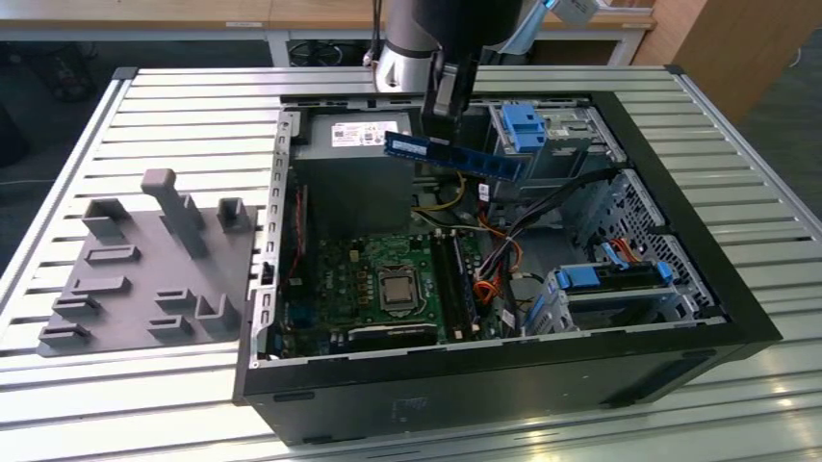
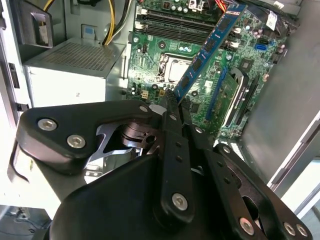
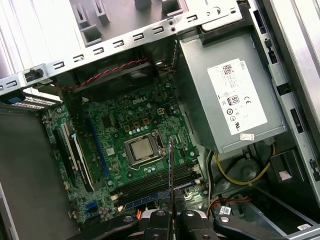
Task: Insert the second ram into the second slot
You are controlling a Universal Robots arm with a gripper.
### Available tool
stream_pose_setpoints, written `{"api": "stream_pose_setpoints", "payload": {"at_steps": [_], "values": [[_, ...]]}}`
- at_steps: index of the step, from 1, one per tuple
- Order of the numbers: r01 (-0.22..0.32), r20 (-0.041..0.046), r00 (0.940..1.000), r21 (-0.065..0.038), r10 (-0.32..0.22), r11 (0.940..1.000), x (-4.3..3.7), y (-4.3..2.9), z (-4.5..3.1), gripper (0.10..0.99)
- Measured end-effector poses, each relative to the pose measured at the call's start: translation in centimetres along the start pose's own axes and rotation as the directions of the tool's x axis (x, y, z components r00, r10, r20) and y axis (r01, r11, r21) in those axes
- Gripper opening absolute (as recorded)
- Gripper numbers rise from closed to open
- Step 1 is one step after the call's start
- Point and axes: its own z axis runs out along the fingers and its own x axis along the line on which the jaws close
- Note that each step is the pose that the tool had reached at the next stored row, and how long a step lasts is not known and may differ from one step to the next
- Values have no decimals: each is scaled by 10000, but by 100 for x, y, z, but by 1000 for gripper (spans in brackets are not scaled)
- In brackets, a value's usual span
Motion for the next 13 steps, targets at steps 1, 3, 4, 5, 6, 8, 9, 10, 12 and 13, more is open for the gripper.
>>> {"api": "stream_pose_setpoints", "payload": {"at_steps": [1,3,4,5,6,8,9,10,12,13], "values": [[-92,3,10000,0,92,10000,0,0,0,137],[-272,9,9996,-1,272,9996,0,0,1,137],[-355,11,9994,-2,355,9994,0,0,1,137],[-436,14,9990,-3,436,9990,0,0,1,137],[-511,17,9987,-3,511,9987,0,0,1,137],[-653,22,9979,-5,653,9979,0,0,1,137],[-723,26,9974,-5,723,9974,0,0,1,137],[-790,28,9969,-6,790,9969,0,0,1,137],[-993,35,9951,-8,993,9951,0,0,1,137],[-1052,38,9944,-9,1052,9945,0,0,2,137]]}}
